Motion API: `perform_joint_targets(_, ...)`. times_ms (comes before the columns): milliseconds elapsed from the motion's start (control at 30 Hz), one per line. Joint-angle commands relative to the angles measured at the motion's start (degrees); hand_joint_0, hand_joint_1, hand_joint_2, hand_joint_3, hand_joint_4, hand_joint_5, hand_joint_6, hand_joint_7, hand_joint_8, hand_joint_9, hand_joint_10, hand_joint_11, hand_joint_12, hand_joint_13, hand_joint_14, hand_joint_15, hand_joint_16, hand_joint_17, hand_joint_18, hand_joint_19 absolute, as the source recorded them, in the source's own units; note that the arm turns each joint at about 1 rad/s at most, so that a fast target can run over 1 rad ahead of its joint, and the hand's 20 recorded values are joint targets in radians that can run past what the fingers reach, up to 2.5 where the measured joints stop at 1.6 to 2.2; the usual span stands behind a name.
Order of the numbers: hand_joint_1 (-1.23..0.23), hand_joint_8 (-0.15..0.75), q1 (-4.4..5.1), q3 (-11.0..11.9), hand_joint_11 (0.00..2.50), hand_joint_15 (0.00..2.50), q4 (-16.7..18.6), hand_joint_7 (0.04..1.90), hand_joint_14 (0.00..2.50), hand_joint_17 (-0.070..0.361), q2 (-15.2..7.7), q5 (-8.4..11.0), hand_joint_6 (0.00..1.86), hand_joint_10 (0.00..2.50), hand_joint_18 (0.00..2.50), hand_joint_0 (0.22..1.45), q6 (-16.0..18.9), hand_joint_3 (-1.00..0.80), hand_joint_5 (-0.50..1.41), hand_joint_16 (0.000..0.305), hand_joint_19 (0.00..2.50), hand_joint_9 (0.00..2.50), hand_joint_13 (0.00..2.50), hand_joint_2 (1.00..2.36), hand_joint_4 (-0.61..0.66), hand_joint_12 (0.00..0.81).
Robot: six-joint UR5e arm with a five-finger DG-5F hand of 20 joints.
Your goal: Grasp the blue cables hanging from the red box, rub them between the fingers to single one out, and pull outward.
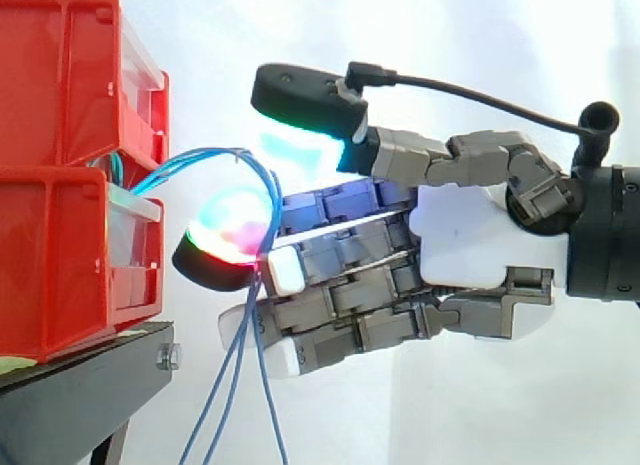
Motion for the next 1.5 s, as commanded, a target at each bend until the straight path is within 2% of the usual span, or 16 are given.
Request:
perform_joint_targets(0,-0.43,0.250,-0.20,0.3,0.79,0.50,-2.1,1.08,0.02,0.102,0.0,-0.01,0.68,0.02,0.57,0.54,1.8,-0.47,-0.08,0.045,0.52,1.04,0.70,1.00,0.17,0.353)
perform_joint_targets(133,-0.38,0.241,-0.29,1.7,0.78,0.51,-6.5,1.16,0.02,0.099,0.0,-0.19,0.65,0.02,0.58,0.57,4.4,-0.43,-0.07,0.044,0.53,1.05,0.71,1.00,0.16,0.347)
perform_joint_targets(200,-0.48,0.247,-0.46,2.9,0.79,0.51,-8.9,1.17,0.02,0.097,0.0,-0.19,0.65,0.02,0.58,0.61,5.2,-0.34,-0.08,0.043,0.53,1.05,0.72,1.01,0.16,0.345)
perform_joint_targets(367,-0.57,0.263,-0.73,4.2,0.80,0.51,-12.8,1.10,0.02,0.107,0.0,-0.45,0.67,0.02,0.63,0.61,6.4,-0.21,-0.09,0.048,0.51,1.05,0.74,1.01,0.20,0.366)
perform_joint_targets(567,-0.65,0.283,-0.90,4.4,0.85,0.51,-13.3,1.03,0.02,0.118,0.0,-0.71,0.70,0.02,0.66,0.60,7.0,-0.14,-0.10,0.052,0.48,1.05,0.75,1.01,0.23,0.387)
perform_joint_targets(667,-0.69,0.291,-1.17,5.4,0.87,0.51,-14.0,0.98,0.02,0.121,0.0,-1.15,0.73,0.02,0.67,0.60,7.0,-0.09,-0.11,0.054,0.47,1.03,0.74,1.01,0.24,0.392)
perform_joint_targets(767,-0.79,0.295,-1.34,6.7,0.89,0.52,-15.5,0.91,0.02,0.127,0.0,-1.50,0.79,0.02,0.68,0.59,6.9,-0.09,-0.14,0.056,0.46,1.01,0.74,1.01,0.25,0.400)
perform_joint_targets(867,-0.76,0.267,-1.69,7.8,0.90,0.52,-17.5,0.94,0.02,0.111,0.0,-1.50,0.80,0.02,0.62,0.56,6.9,-0.26,-0.13,0.049,0.51,1.01,0.71,1.01,0.20,0.362)
perform_joint_targets(900,-0.68,0.259,-1.69,8.0,0.89,0.53,-17.8,0.96,0.02,0.104,0.0,-1.50,0.79,0.02,0.60,0.54,6.9,-0.35,-0.12,0.046,0.54,1.03,0.71,1.01,0.18,0.352)
perform_joint_targets(1067,-0.41,0.251,-1.96,8.3,0.88,0.53,-19.2,1.02,0.02,0.098,0.0,-1.50,0.78,0.02,0.63,0.57,7.2,-0.39,-0.10,0.044,0.56,1.10,0.75,1.01,0.14,0.350)
perform_joint_targets(1167,-0.42,0.250,-1.96,8.5,0.87,0.53,-19.7,1.03,0.02,0.097,0.0,-1.50,0.78,0.02,0.63,0.59,7.2,-0.37,-0.10,0.043,0.56,1.10,0.76,1.01,0.14,0.352)
perform_joint_targets(1300,-0.50,0.258,-2.13,9.4,0.90,0.53,-20.3,1.00,0.02,0.097,0.0,-1.50,0.80,0.02,0.65,0.60,7.1,-0.27,-0.10,0.043,0.55,1.10,0.77,1.01,0.15,0.354)
perform_joint_targets(1467,-0.65,0.312,-2.22,10.4,0.93,0.52,-21.6,0.93,0.02,0.123,0.0,-1.50,0.85,0.02,0.75,0.58,7.0,-0.10,-0.12,0.055,0.49,1.11,0.79,1.01,0.16,0.404)
